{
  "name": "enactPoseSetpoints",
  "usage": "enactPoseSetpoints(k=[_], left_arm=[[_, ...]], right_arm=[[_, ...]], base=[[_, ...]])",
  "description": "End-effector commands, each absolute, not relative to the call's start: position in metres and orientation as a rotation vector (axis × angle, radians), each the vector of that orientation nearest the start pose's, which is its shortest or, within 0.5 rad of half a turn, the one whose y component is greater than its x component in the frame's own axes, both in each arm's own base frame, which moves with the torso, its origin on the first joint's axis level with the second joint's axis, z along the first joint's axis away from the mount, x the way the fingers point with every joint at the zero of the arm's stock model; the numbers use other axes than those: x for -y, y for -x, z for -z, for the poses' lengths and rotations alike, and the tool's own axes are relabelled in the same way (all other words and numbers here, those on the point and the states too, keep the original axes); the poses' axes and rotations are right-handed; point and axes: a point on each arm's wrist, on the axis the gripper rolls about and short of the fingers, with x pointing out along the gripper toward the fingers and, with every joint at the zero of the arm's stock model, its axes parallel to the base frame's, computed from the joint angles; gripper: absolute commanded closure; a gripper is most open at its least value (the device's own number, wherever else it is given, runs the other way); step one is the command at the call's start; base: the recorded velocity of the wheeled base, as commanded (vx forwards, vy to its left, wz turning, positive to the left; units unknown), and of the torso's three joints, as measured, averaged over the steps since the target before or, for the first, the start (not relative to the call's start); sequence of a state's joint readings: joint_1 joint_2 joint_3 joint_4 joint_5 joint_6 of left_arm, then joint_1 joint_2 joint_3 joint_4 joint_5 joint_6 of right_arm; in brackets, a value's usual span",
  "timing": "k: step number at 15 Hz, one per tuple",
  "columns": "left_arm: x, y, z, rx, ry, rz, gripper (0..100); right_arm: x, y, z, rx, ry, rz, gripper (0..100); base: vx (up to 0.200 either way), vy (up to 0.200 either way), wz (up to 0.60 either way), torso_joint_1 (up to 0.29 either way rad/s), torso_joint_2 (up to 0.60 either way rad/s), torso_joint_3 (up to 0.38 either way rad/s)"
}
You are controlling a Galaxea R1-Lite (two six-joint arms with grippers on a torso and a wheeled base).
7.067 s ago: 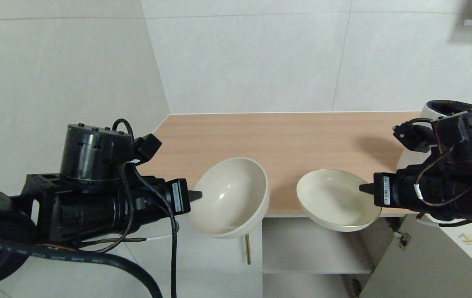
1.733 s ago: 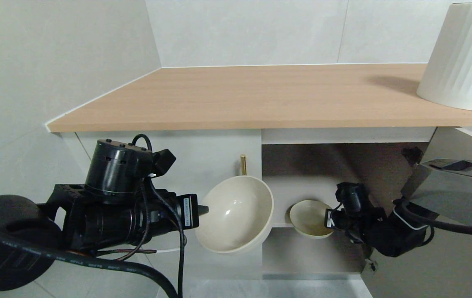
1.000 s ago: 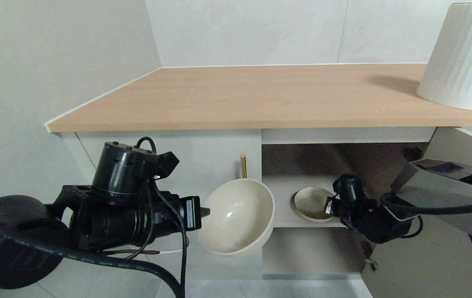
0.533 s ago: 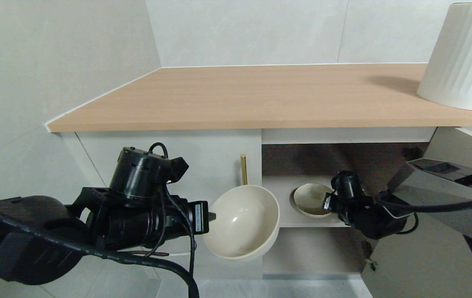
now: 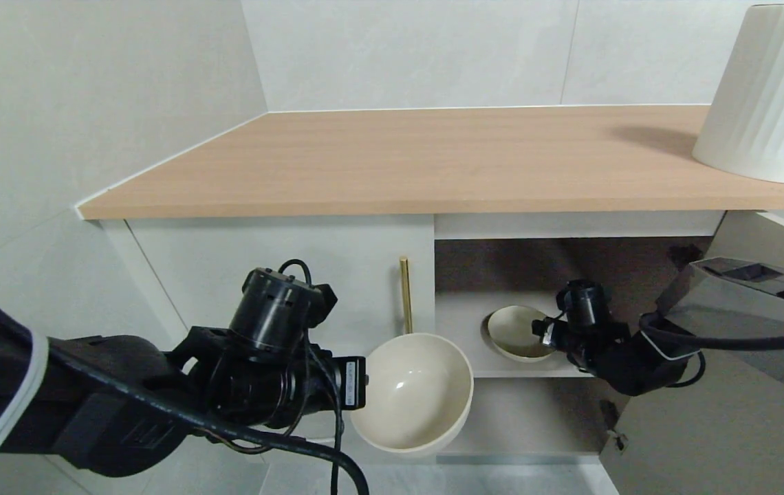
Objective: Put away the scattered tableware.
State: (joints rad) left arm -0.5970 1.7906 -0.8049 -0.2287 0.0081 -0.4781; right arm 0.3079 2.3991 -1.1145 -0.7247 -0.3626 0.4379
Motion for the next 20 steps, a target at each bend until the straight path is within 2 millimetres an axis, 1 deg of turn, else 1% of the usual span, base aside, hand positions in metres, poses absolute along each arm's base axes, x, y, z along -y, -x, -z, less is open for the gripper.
enactPoseSetpoints(k=[1, 2, 4, 5, 6, 8, 10, 13, 15, 17, 20], left_arm=[[0.178, -0.251, -0.096, -0.887, 0.136, 0.329, 100], [0.182, -0.253, -0.087, -0.891, 0.095, 0.285, 100], [0.188, -0.257, -0.072, -0.887, 0.027, 0.21, 100], [0.19, -0.258, -0.063, -0.888, -0.023, 0.177, 100], [0.193, -0.258, -0.059, -0.89, -0.043, 0.17, 100], [0.196, -0.256, -0.057, -0.894, -0.05, 0.177, 100], [0.198, -0.254, -0.059, -0.888, -0.047, 0.186, 100], [0.203, -0.248, -0.064, -0.876, -0.048, 0.208, 100], [0.207, -0.245, -0.066, -0.869, -0.052, 0.22, 100], [0.209, -0.241, -0.071, -0.856, -0.05, 0.236, 100], [0.212, -0.233, -0.079, -0.838, -0.05, 0.266, 100]], right_arm=[[-0.132, -0.38, -0.039, -0.532, -0.259, 0.038, 0], [-0.138, -0.363, -0.052, -0.567, -0.264, -0.048, 0], [-0.15, -0.331, -0.071, -0.642, -0.261, -0.201, 0], [-0.158, -0.308, -0.084, -0.702, -0.249, -0.322, 0], [-0.164, -0.288, -0.094, -0.751, -0.229, -0.421, 0], [-0.172, -0.266, -0.103, -0.805, -0.187, -0.515, 0], [-0.187, -0.246, -0.102, -0.863, -0.119, -0.58, 0], [-0.205, -0.223, -0.096, -0.896, -0.057, -0.647, 0], [-0.215, -0.215, -0.092, -0.893, -0.019, -0.644, 0], [-0.22, -0.22, -0.083, -0.895, 0.003, -0.598, 0], [-0.224, -0.228, -0.077, -0.884, 0.015, -0.546, 0]], base=[[0.0, 0.0, 0.0, 0.0, 0.0, 0.0], [0.0, 0.0, 0.0, 0.0, 0.0, 0.0], [0.0, 0.0, 0.0, 0.0, 0.0, 0.0], [0.0, 0.0, 0.0, 0.0, 0.0, 0.0], [0.0, 0.0, 0.0, 0.0, 0.0, 0.0], [0.0, 0.0, 0.0, 0.0, 0.0, 0.0], [0.0, 0.0, 0.0, 0.0, 0.0, 0.0], [0.0, 0.0, 0.0, 0.0, 0.0, 0.0], [0.0, 0.0, 0.0, 0.0, 0.0, 0.0], [0.0, 0.0, 0.0, 0.0, 0.0, 0.0], [0.0, 0.0, 0.0, 0.0, 0.0, 0.0]])
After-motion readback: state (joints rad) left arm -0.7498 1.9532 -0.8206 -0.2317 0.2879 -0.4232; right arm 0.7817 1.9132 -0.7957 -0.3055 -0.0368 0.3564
